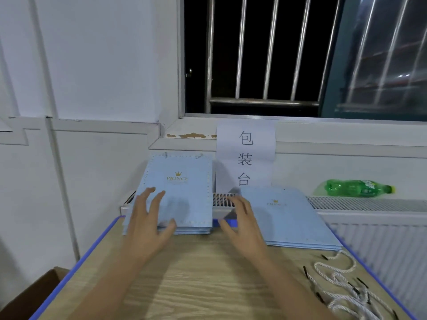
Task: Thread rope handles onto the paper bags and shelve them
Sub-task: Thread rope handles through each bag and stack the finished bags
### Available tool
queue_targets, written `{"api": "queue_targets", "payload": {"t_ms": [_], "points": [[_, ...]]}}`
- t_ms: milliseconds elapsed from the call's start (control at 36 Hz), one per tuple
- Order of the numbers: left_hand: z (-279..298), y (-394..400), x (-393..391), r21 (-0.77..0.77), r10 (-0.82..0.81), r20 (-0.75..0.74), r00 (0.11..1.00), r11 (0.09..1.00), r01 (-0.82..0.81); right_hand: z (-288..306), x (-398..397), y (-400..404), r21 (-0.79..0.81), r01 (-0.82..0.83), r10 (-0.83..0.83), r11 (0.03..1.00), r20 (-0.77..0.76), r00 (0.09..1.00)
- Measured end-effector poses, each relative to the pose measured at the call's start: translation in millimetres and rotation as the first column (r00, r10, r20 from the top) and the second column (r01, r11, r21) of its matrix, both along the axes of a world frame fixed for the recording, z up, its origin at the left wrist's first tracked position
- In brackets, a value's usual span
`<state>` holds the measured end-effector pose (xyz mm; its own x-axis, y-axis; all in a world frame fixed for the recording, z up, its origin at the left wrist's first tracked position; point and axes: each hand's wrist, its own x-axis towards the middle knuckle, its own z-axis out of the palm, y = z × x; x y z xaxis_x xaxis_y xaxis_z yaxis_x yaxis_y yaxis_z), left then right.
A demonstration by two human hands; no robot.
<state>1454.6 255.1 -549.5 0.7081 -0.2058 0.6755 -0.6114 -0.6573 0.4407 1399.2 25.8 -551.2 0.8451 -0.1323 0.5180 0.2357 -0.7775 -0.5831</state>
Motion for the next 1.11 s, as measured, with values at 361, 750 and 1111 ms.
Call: {"api": "queue_targets", "payload": {"t_ms": [361, 750, 1111], "points": [[6.6, -168.0, -57.2, -0.066, -0.302, -0.507, 0.807, 0.947, 0.313, 8.0, -58.8, -137.9, -0.186, 0.606, -0.63, 0.774, -0.327, 0.704], [9.3, -193.4, -61.7, -0.401, -0.422, -0.717, 0.555, 0.901, 0.166, 18.9, -88.0, -141.3, 0.236, 0.583, -0.498, 0.778, -0.334, 0.8], [51.3, -123.2, -95.7, -0.89, -0.724, -0.383, 0.573, 0.456, -0.018, 60.6, -119.7, -106.0, 0.961, -0.035, -0.258, 0.273, 0.108, 0.96]]}}
